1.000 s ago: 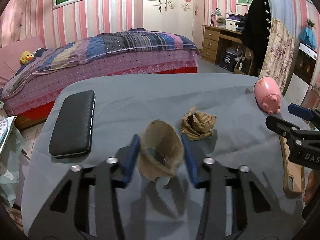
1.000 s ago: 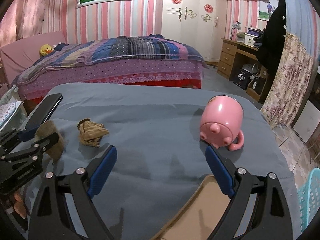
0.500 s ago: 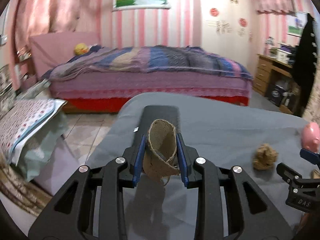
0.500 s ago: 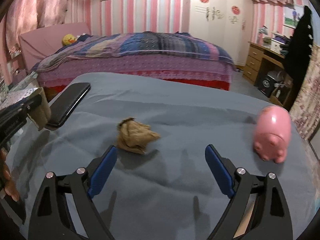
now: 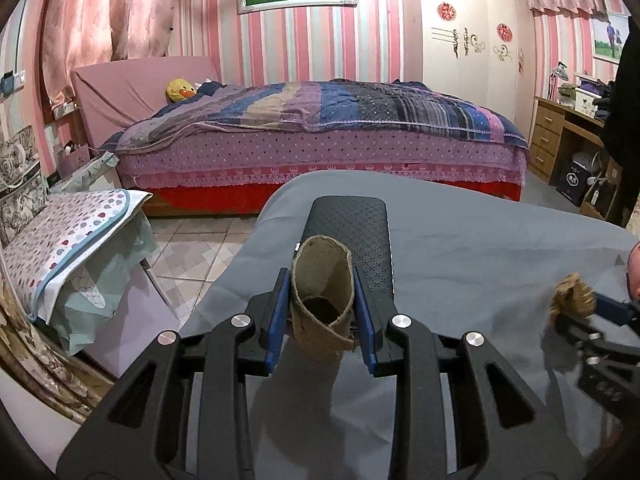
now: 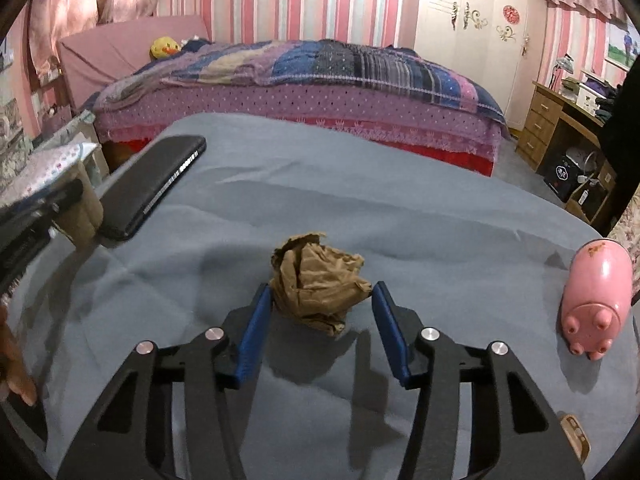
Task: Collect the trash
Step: 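Grasp the crumpled brown paper ball with the right gripper while the left holds the sleeve, then carry the cardboard sleeve and paper ball over the blue basket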
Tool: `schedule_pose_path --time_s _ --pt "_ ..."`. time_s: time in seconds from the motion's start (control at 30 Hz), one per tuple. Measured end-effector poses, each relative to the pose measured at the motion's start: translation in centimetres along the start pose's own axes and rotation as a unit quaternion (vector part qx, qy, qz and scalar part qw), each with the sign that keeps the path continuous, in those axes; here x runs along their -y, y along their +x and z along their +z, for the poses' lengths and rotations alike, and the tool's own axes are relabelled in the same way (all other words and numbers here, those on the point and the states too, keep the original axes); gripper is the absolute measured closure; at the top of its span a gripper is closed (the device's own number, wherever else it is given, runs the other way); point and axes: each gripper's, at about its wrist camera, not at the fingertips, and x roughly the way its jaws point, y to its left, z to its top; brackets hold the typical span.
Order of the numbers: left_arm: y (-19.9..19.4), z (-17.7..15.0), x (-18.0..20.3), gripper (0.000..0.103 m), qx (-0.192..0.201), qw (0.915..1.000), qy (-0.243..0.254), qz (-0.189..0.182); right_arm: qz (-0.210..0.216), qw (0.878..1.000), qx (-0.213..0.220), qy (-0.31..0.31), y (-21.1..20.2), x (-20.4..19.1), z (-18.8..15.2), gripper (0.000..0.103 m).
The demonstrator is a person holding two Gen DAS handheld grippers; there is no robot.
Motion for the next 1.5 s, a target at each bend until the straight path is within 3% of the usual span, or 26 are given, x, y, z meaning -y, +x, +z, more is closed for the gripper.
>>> schedule_pose_path --time_s 0.23,0.4,0.5,0.6,0.87,1.5 --pt "-1.0 0.0 1.8 0.075 0.012 0.9995 0.028 -0.010 -0.029 0.999 0.031 0.028 -6.3 3.1 -2.0 0.052" --pt "-4.6 0.4 4.7 0.075 0.036 0.9967 0.052 -0.051 -0.075 0.995 0.044 0.054 -11.8 6.8 -4.5 0.052" --pt "-7.2 0.0 7.1 0.075 0.037 0.9927 0.062 -0.096 -0.110 0.991 0.043 0.066 -14.6 8.9 -6.6 0.052" --pt "-10.2 -0.8 10.4 0.075 0.038 0.9852 0.081 -0.146 -0.149 0.985 0.049 0.073 -17.7 10.8 -8.7 0.052" --pt "-15.3 -3.1 18.9 0.075 0.026 0.9607 0.140 -0.238 -0.187 0.972 0.057 0.128 -21.8 16.6 -12.9 0.052" --pt "-20.9 -5.7 30.1 0.075 0.013 0.9285 0.188 -0.320 -0.228 0.952 0.071 0.193 -27.6 26.6 -17.6 0.052"
